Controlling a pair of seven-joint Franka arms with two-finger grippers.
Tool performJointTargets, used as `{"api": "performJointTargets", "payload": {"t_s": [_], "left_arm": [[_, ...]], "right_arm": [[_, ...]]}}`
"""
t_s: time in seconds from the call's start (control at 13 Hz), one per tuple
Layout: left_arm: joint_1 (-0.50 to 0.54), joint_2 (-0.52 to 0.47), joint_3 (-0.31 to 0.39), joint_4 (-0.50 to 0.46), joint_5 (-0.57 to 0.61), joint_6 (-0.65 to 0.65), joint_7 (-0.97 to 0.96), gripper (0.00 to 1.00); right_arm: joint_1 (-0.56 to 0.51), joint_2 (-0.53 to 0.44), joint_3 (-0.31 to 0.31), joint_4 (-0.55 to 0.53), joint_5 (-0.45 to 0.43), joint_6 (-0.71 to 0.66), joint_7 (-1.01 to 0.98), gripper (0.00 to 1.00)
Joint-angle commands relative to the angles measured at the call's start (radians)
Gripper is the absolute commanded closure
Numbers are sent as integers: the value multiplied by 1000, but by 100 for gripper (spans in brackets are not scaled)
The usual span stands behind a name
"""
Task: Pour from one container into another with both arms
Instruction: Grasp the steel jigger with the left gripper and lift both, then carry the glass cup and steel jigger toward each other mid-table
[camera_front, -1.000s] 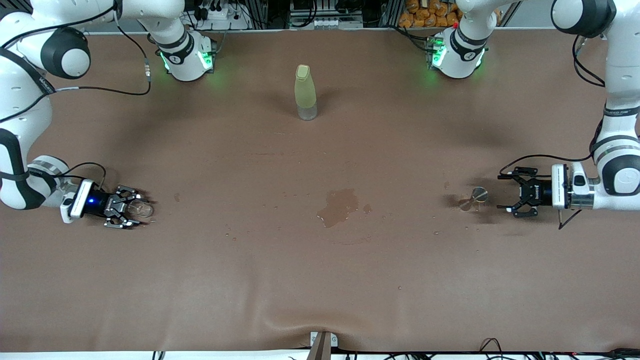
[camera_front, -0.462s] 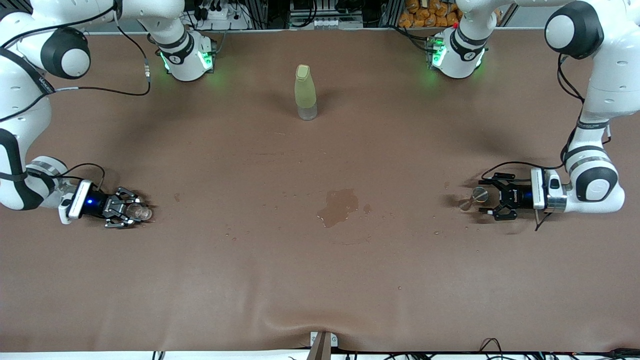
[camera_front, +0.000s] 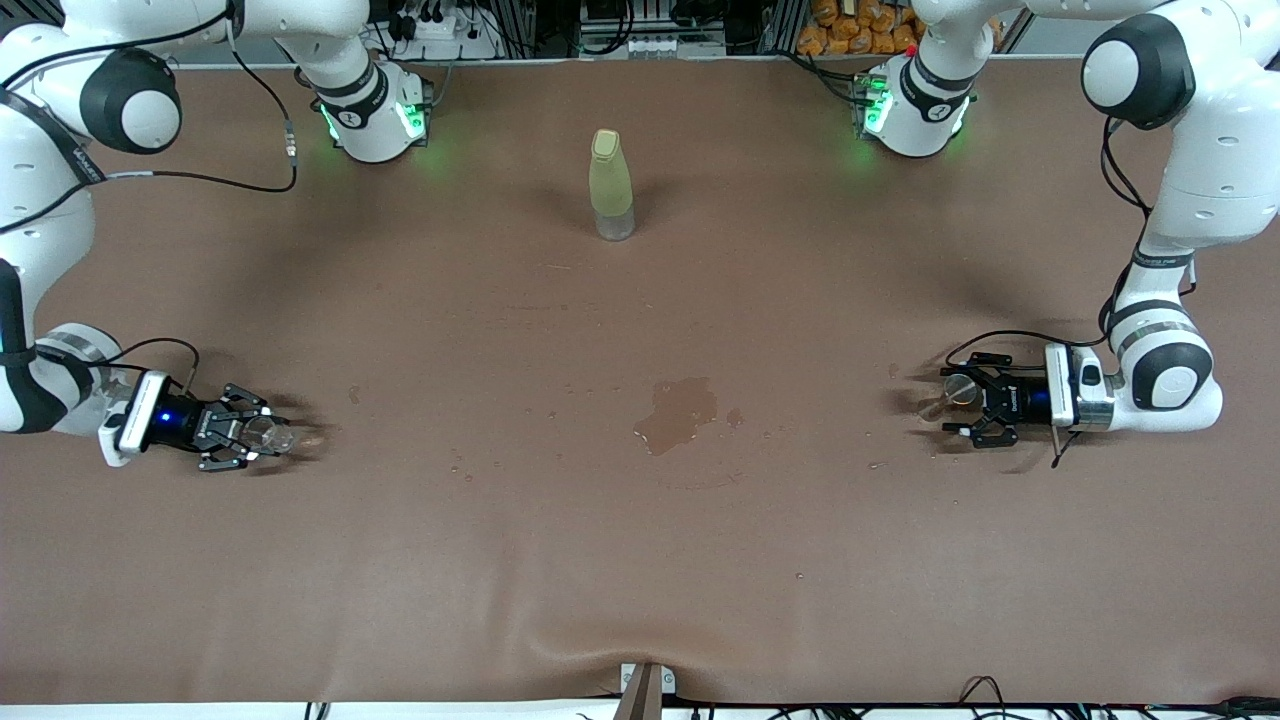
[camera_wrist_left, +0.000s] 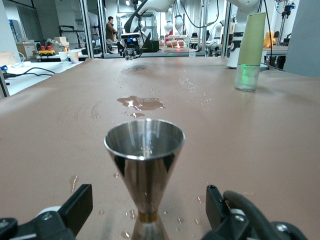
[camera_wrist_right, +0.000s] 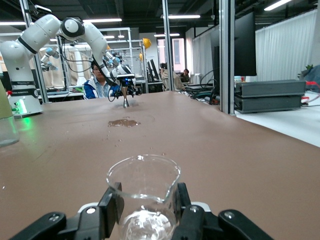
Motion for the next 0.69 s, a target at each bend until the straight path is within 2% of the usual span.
{"api": "performJointTargets", "payload": {"t_s": [0.0,0.31,0.46,0.62], "left_arm": [[1,23,-6,28,-22,-20,5,0],[5,35,-13,31,-22,-20,18,0],[7,41,-13,33,-19,-20,20,0],[12,41,-13,31,-19,-20,15,0]], "right_arm": [[70,-18,10,30,17,5,21,86],[217,-56,10,32,135,91,48,87],[251,-62,13,32,154,120,105,87],[285,-62,12,32,210,120,105,87]]}}
